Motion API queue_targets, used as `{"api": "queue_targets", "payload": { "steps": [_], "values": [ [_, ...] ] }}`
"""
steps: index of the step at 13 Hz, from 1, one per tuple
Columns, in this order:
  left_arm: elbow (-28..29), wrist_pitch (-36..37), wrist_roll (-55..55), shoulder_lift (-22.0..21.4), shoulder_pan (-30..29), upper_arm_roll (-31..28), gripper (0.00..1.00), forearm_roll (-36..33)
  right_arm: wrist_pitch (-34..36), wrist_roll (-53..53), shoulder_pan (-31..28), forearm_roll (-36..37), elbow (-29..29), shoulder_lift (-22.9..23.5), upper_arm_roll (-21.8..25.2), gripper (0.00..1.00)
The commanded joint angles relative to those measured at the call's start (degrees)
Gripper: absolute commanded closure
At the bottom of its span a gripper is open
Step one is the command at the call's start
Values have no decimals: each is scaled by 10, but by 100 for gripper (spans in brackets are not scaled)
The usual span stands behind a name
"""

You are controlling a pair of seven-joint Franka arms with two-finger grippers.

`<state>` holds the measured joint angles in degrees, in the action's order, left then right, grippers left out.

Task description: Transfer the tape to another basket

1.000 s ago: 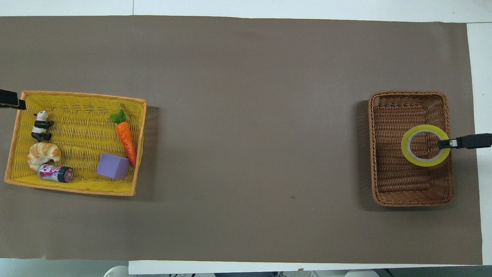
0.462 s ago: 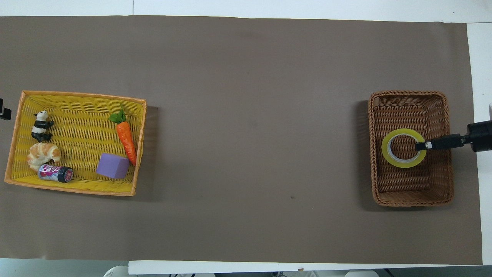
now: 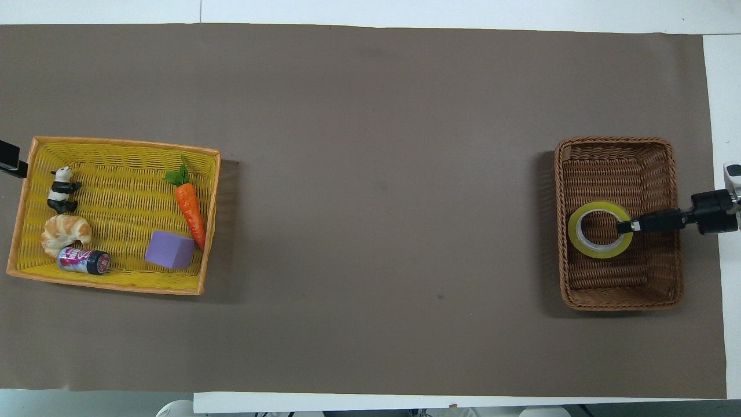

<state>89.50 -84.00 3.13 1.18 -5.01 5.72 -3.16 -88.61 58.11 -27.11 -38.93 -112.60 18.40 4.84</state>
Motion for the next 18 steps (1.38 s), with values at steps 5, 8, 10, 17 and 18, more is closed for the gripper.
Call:
{"api": "queue_targets", "payload": {
  "steps": [5,8,10,17,18],
  "values": [
    [-13,8,-4,15,25,-4,0,-13,-24,8,22,91,27,-34,-4,0],
    [-10,7,-4,8,25,-4,0,-12,-74,-13,86,199,40,-99,-3,0],
    [-6,6,-3,7,23,-5,0,-12,-75,-68,127,248,51,-136,-4,0],
    [13,9,-4,-2,17,-9,0,-12,-16,-439,246,349,108,-208,-7,0],
    [13,9,-4,-2,19,-9,0,-12,0,-489,248,365,132,-203,-8,0]
  ]
}}
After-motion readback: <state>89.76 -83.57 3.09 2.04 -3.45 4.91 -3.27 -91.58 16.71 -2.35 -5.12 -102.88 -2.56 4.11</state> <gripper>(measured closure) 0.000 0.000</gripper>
